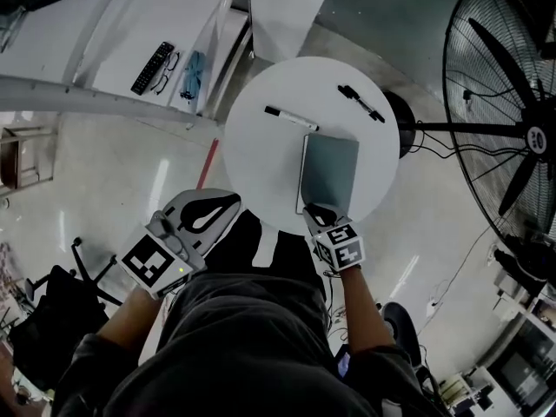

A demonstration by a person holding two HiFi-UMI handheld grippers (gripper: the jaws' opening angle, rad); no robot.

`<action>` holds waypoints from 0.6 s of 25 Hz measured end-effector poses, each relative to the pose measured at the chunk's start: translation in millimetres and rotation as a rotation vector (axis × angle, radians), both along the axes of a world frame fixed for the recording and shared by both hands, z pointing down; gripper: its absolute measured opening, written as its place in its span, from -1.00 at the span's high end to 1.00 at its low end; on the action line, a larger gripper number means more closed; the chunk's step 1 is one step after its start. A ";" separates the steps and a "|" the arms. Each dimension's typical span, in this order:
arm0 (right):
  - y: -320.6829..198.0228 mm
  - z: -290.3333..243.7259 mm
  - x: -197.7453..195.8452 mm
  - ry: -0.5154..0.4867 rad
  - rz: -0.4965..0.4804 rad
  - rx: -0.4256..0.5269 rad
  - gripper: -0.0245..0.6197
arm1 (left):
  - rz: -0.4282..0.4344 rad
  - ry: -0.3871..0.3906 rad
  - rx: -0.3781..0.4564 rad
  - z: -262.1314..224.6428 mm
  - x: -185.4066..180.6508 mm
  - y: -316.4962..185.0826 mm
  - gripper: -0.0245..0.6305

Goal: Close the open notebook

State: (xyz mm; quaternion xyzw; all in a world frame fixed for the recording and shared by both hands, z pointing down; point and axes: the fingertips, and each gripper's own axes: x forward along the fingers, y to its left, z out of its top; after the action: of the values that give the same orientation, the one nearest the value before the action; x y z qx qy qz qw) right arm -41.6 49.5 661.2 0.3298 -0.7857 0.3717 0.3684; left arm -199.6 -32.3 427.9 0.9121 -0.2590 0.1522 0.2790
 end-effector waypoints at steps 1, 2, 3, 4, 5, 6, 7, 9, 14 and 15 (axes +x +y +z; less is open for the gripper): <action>0.0 1.8 -1.5 0.003 -0.007 -0.004 0.72 | -0.004 0.000 -0.002 0.9 -1.5 -0.7 0.88; 0.2 3.3 -2.8 0.006 -0.013 -0.007 0.71 | -0.008 0.000 -0.003 1.6 -2.7 -1.2 0.88; 0.7 4.8 -3.7 0.007 -0.017 -0.011 0.70 | -0.011 0.001 -0.004 2.1 -3.6 -1.6 0.88; 1.3 6.2 -4.5 0.009 -0.020 -0.015 0.69 | -0.015 0.002 -0.004 2.5 -4.3 -2.0 0.88; 1.8 7.5 -5.4 0.010 -0.022 -0.019 0.68 | -0.018 0.003 -0.005 2.7 -5.0 -2.4 0.88; 2.1 8.6 -6.5 0.012 -0.023 -0.025 0.67 | -0.020 0.004 -0.006 3.0 -5.7 -2.8 0.88; 2.2 9.4 -8.0 0.013 -0.024 -0.032 0.65 | -0.021 0.005 -0.005 3.1 -6.2 -3.3 0.88; 3.6 10.5 -11.3 0.011 -0.027 -0.050 0.60 | -0.024 0.007 -0.004 3.0 -6.2 -3.8 0.88; 7.9 11.6 -16.2 -0.017 -0.034 -0.082 0.41 | -0.025 0.007 -0.002 1.5 -2.6 -4.6 0.88; 7.5 9.6 -17.0 -0.028 -0.034 -0.082 0.40 | -0.024 0.008 0.000 0.8 -1.5 -5.0 0.88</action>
State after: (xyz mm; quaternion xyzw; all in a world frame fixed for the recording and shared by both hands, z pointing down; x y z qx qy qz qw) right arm -58.6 57.1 670.9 0.2958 -0.7805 0.4017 0.3768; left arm -201.1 -37.3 428.7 0.9096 -0.2687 0.1453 0.2816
